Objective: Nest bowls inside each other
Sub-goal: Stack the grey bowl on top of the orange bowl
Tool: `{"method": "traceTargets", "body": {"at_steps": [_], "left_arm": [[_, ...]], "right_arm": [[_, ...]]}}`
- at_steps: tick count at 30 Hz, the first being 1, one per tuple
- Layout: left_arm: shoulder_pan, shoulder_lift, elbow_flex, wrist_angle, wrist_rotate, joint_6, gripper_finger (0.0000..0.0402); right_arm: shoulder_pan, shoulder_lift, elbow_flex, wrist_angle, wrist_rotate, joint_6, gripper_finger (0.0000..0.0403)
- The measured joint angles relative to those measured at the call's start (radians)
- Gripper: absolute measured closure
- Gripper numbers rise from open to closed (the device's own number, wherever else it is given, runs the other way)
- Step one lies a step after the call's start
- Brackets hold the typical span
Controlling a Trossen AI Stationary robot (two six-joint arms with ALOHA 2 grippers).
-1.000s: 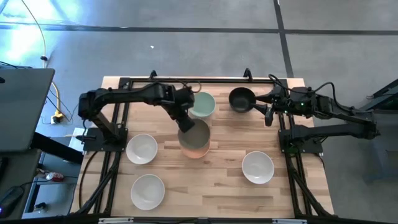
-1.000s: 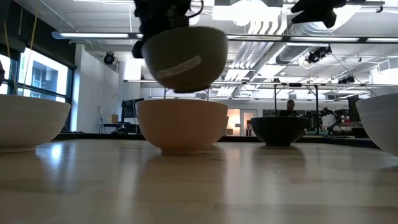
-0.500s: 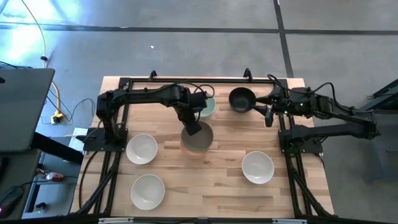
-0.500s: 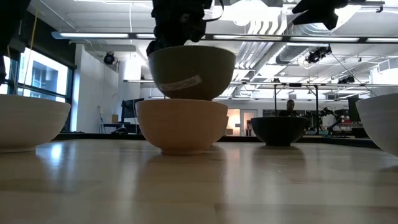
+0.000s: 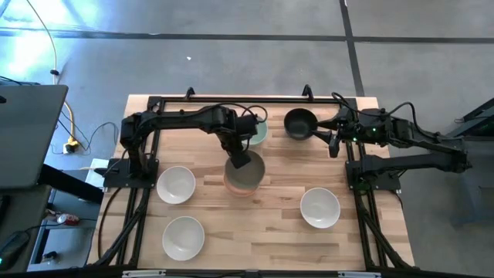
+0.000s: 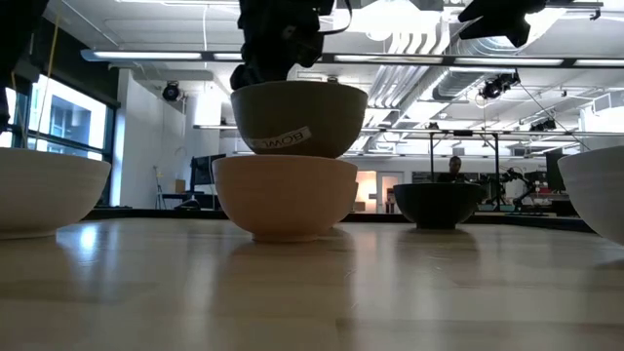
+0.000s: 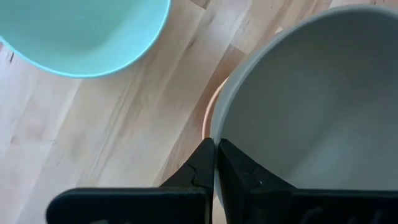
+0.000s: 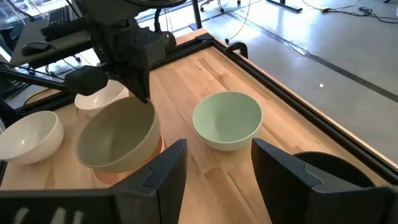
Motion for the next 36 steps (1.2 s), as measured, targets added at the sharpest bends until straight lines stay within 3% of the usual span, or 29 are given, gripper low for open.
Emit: {"method": "traceTargets", "body": {"at_steps": [14, 36], "left_arm": [[-0.016, 0.069, -0.002, -0.034, 0.008, 0.041, 0.0401], [-0.021, 0.128, -0.002, 0.042, 0.044, 0.061, 0.04]], "right_arm": [[0.0, 0.0, 0.0, -0.001, -0.017, 0.02, 0.0231], [0.0, 0.0, 0.0, -0.023, -0.044, 0.042, 0.0231]]}}
